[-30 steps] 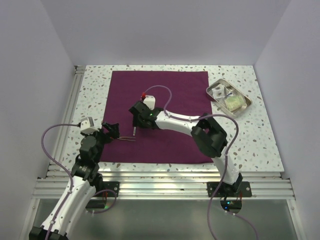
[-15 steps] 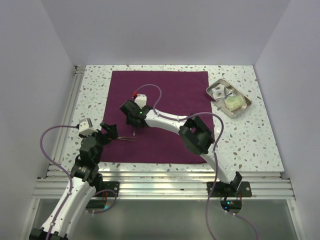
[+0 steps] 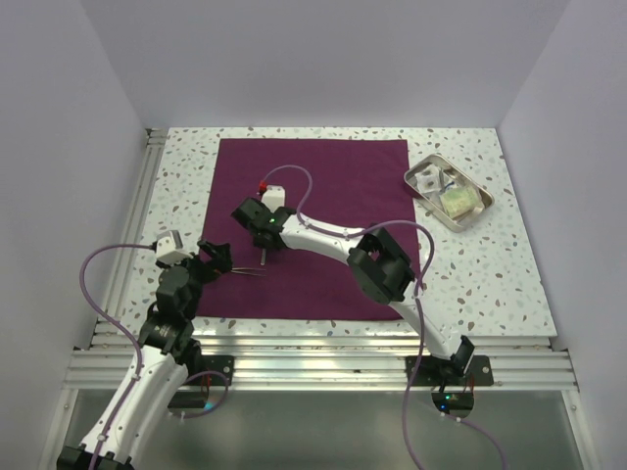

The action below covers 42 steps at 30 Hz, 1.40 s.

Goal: Prepare the surgical pack

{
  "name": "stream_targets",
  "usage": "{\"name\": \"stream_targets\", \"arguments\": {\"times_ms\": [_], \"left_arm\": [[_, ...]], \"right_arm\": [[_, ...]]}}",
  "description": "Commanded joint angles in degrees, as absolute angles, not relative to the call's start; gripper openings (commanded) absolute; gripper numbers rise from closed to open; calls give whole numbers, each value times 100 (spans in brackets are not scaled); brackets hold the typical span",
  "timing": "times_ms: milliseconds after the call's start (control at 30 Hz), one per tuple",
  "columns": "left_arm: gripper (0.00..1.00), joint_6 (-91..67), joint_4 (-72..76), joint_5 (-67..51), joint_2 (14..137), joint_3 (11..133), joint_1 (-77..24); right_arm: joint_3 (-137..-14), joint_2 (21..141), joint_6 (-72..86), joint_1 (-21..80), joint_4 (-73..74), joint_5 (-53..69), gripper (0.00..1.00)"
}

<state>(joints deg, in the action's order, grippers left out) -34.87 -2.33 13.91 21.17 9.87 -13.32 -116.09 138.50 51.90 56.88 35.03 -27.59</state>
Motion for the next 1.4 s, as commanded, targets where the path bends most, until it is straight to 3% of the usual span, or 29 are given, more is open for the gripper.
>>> {"name": "stream_targets", "arguments": {"times_ms": [0,167,433,733,900,1100,1367], "left_arm": [[100,-3393,-88,1336,2153,1213,-1362],[100,-3366,-88,1301,2171,1222,-1371],[100,-3349,-97,1257,2188,1222,-1362],[100,-3305,-88,1195,2188,1239,-1371],[100,-3287,-88,1090,2197,1204,-1362],[100,-3234,167,949,2320,1204,-1371],[100,-3226,281,800,2355,1178,-1371]], "right_arm": [[-11856,13895,5089,5713,3919,-3023,28],[-11979,13992,5019,5722,4060,-2997,26],[-11962,13905,4896,5722,3999,-2874,15],[-11207,12684,4211,5704,3394,-3137,10],[-9960,11508,2595,5476,2139,-2928,8],[-8720,10443,1259,4475,1575,-1856,7],[-7533,9265,-1519,3552,1151,-1547,1]]}}
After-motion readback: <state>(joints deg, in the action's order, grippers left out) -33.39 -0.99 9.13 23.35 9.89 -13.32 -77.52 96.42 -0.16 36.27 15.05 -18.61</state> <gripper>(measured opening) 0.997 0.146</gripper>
